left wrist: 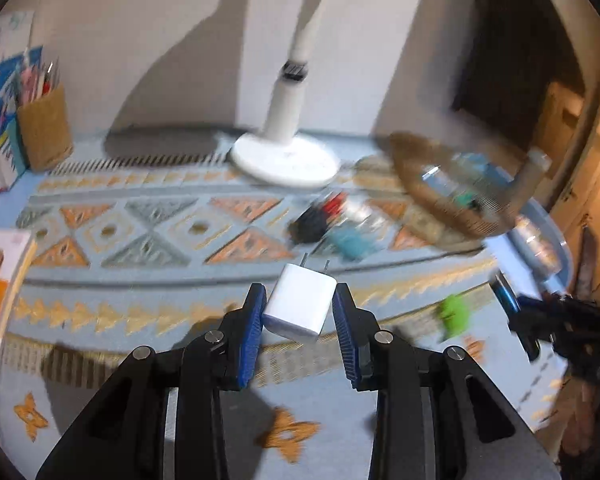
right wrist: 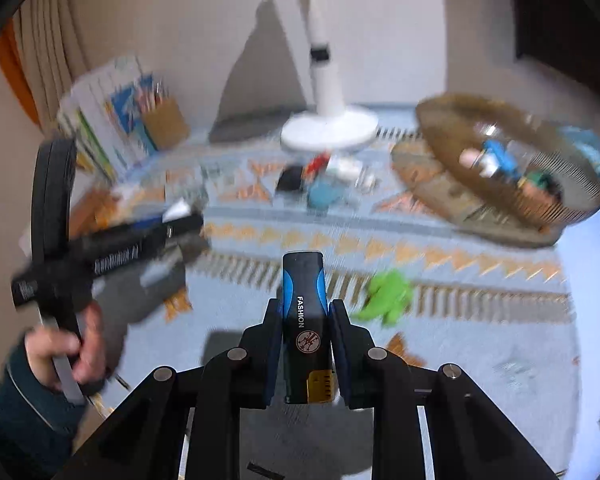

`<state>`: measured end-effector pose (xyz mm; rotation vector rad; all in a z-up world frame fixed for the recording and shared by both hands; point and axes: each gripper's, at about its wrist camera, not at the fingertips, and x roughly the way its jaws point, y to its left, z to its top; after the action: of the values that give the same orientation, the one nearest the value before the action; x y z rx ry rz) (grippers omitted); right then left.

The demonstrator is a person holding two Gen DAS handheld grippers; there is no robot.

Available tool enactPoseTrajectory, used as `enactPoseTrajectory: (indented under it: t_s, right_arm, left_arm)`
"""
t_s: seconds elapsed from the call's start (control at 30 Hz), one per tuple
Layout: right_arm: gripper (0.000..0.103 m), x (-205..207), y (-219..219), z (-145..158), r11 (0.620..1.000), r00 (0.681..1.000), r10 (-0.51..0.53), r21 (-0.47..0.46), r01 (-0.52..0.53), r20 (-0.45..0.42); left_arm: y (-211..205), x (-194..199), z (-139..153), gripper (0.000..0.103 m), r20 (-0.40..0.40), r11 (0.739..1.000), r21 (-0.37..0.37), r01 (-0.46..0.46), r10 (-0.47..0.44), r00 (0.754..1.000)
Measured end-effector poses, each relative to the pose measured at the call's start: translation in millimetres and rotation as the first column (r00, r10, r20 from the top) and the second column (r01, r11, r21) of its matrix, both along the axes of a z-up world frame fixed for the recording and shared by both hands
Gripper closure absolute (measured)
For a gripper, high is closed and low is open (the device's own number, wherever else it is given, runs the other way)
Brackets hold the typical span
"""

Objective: Organize rigid objects
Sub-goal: 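Lift the white cube and USB stick and carry them over the bowl, then open both tools to drop the cube and USB stick into the bowl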

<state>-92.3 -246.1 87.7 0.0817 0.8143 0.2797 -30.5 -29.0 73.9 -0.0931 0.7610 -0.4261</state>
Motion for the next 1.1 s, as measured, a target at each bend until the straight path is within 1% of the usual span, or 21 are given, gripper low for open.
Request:
enactPoseTrajectory:
  t_s: [0.03,0.13,0.2,0.23,0.3,0.37,0.43,0.5,0.57,0.63,0.73,0.77,0.83,0.9,1.0,1.07,1.1]
  right_arm:
    - [0.08,-0.1,-4.4,7.0,1.0,1.0,-0.012,-0.002,0.012,0.017]
    - [0.08,-4.3,-24.5,39.0,0.996,0.99,-0.081,-0.029,0.085,0.111]
    - [0.08,-8.8,-45.4,67.2,0.986,0.97,-0.146,-0.05,0.159,0.196]
    - [0.08,-9.7,-52.4,75.9,0.982,0.962,-0.165,-0.052,0.18,0.218]
    - [0.08,-10.8,-76.0,99.9,0.966,0.933,-0.228,-0.052,0.252,0.278]
    - [0.08,-10.7,-100.5,121.3,0.941,0.897,-0.302,-0.051,0.336,0.323]
    - [0.08,-7.4,-130.1,139.8,0.916,0.862,-0.371,-0.017,0.401,0.345]
    - [0.08,-0.4,-153.6,148.2,0.893,0.836,-0.424,0.011,0.449,0.349]
    - [0.08,10.1,-172.2,147.0,0.87,0.817,-0.469,0.019,0.492,0.336]
    - [0.08,23.1,-186.9,137.6,0.856,0.809,-0.498,0.022,0.517,0.312]
    - [0.08,52.7,-204.8,108.4,0.843,0.817,-0.526,0.017,0.538,0.236]
    - [0.08,63.2,-210.8,95.2,0.84,0.821,-0.535,0.015,0.543,0.199]
    - [0.08,79.9,-220.0,72.7,0.842,0.833,-0.536,0.018,0.539,0.137]
    - [0.08,90.2,-225.7,58.5,0.841,0.837,-0.537,-0.002,0.54,0.105]
    - [0.08,110.3,-234.3,40.3,0.845,0.846,-0.531,-0.035,0.533,0.054]
    - [0.08,122.7,-237.0,32.7,0.83,0.834,-0.551,-0.081,0.552,0.034]
    - [0.08,128.3,-238.2,29.5,0.817,0.824,-0.566,-0.109,0.566,0.033]
  left_arm:
    - [-4.0,-1.1,9.0,0.072,0.017,1.0,-0.007,0.012,-0.012,1.0]
    - [-21.9,-2.3,40.3,0.072,0.075,0.998,-0.016,0.055,-0.053,0.996]
    - [-38.3,1.0,64.1,0.072,0.118,0.996,-0.021,0.082,-0.079,0.99]
    - [-45.3,2.4,73.2,0.072,0.134,0.995,-0.026,0.092,-0.088,0.987]
    - [-62.0,9.1,96.2,0.072,0.167,0.991,-0.05,0.123,-0.113,0.98]
    - [-81.2,19.5,117.5,0.072,0.197,0.985,-0.082,0.149,-0.131,0.972]
    - [-99.3,28.3,130.9,0.072,0.218,0.981,-0.095,0.167,-0.143,0.965]
    - [-124.5,42.6,138.4,0.072,0.227,0.977,-0.099,0.188,-0.161,0.96]
    - [-150.5,57.4,135.2,0.072,0.206,0.974,-0.095,0.206,-0.184,0.961]
    - [-179.3,72.5,119.8,0.072,0.167,0.971,-0.081,0.223,-0.207,0.964]
    - [-208.5,87.1,90.8,0.072,0.101,0.969,-0.06,0.242,-0.235,0.967]
    - [-218.1,92.7,75.4,0.072,0.068,0.967,-0.051,0.251,-0.247,0.967]
    - [-229.4,100.3,51.1,0.072,0.028,0.965,-0.029,0.261,-0.26,0.965]
    - [-237.2,107.8,35.8,0.072,-0.005,0.964,-0.009,0.265,-0.265,0.964]
    - [-245.9,119.9,16.6,0.072,-0.053,0.962,-0.01,0.273,-0.273,0.96]
    - [-252.8,124.9,10.7,0.071,-0.07,0.959,0.0,0.282,-0.281,0.957]
    - [-256.1,126.8,8.7,0.065,-0.075,0.957,0.002,0.29,-0.289,0.954]
